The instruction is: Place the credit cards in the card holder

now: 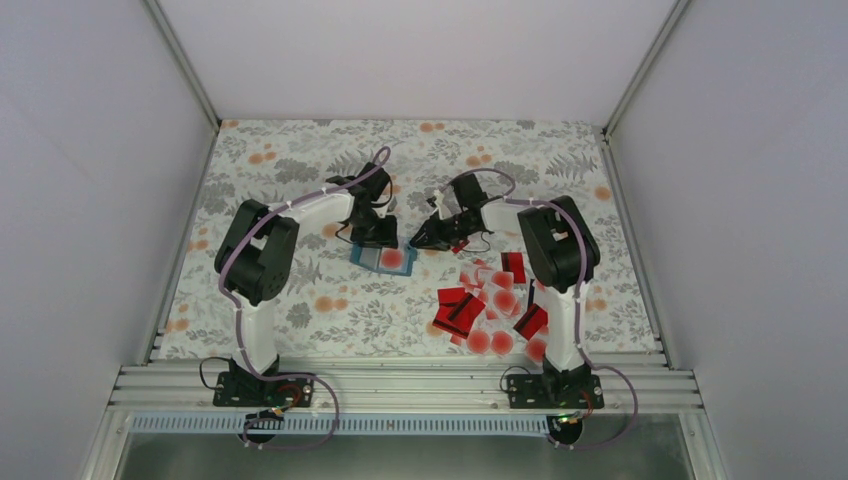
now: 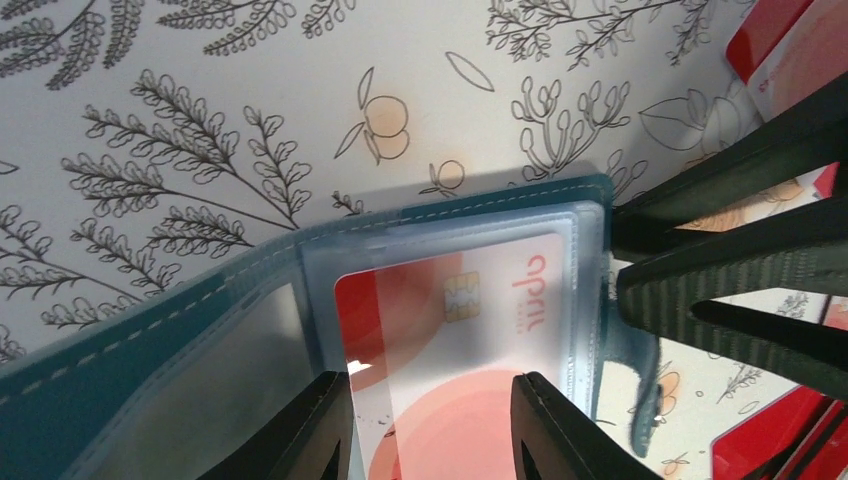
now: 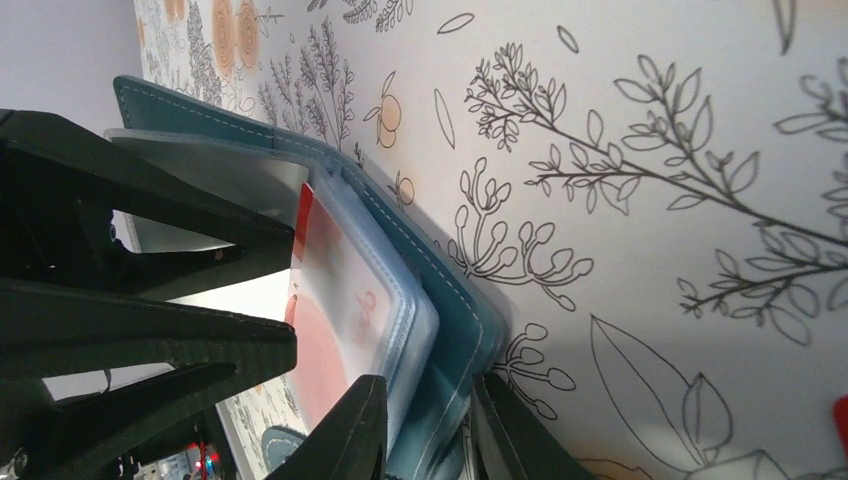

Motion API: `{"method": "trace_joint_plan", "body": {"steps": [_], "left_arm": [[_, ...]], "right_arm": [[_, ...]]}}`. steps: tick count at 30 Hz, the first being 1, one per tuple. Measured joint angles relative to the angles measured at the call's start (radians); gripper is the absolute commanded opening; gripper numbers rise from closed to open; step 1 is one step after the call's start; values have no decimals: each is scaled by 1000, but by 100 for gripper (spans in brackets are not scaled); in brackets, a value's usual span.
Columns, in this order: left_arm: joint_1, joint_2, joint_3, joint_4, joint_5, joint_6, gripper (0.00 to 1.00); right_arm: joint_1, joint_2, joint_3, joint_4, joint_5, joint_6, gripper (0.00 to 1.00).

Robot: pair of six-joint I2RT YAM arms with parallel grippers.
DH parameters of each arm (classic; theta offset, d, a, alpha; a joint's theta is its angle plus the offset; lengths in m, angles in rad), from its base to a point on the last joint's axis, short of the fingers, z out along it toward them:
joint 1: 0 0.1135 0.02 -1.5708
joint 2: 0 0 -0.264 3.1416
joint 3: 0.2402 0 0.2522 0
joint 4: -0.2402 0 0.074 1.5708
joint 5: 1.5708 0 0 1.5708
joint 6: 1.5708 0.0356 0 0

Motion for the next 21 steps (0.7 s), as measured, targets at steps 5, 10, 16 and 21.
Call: {"method": "trace_joint_plan", "body": {"steps": [5,10,16,21], "left_arm": [[0,0,0,11,25,0,41],[6,-5,0,5,27,-4,41],[41,-76,-8,-10,24,-4,41],[74,-145,-76,0,23,-2,41]], "right_arm": [[1,5,6,-6,-9,-8,22],[-6,5,67,-80,26,-58,25],[-23,-33,142,-185,76,-115,38],[-20,-129,143,-228,75,-118,43]]}}
